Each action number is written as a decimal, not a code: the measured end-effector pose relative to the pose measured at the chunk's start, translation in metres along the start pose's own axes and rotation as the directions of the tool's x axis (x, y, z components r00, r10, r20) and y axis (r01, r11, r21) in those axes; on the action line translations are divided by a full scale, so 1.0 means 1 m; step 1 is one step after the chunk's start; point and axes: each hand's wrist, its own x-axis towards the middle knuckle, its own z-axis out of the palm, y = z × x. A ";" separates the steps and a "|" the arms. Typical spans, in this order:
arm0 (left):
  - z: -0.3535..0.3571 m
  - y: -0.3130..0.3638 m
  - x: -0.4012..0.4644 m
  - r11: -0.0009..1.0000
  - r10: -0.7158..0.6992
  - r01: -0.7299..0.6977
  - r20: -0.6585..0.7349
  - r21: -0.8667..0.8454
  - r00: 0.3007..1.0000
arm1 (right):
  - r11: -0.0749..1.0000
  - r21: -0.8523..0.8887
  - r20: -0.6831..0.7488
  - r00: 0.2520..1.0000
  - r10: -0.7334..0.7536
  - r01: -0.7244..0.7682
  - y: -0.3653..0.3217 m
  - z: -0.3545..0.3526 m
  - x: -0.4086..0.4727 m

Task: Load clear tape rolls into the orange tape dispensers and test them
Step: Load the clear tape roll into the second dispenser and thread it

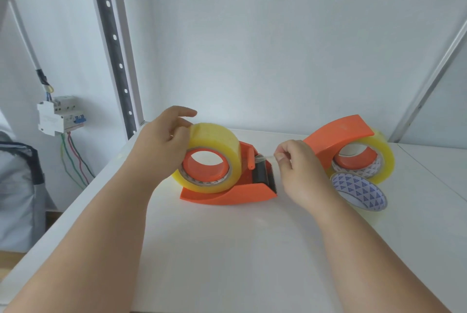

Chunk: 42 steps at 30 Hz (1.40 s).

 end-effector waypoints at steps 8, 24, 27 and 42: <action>0.005 0.032 -0.001 0.978 0.143 -0.154 0.084 0.139 0.986 | 0.992 0.052 0.048 0.992 0.116 -0.118 0.004 -0.012 -0.002; 0.040 0.055 0.009 0.446 0.213 -0.575 0.543 0.685 0.812 | 0.979 0.144 0.057 0.989 0.139 -0.146 -0.010 -0.010 -0.009; 0.038 0.056 0.009 0.468 0.221 -0.576 0.542 0.670 0.810 | 0.961 0.176 0.033 0.977 0.210 -0.212 -0.011 -0.015 -0.009; 0.043 0.063 0.005 0.461 0.193 -0.566 0.546 0.683 0.815 | 0.939 -0.307 0.075 0.979 0.189 -0.158 -0.018 -0.043 -0.015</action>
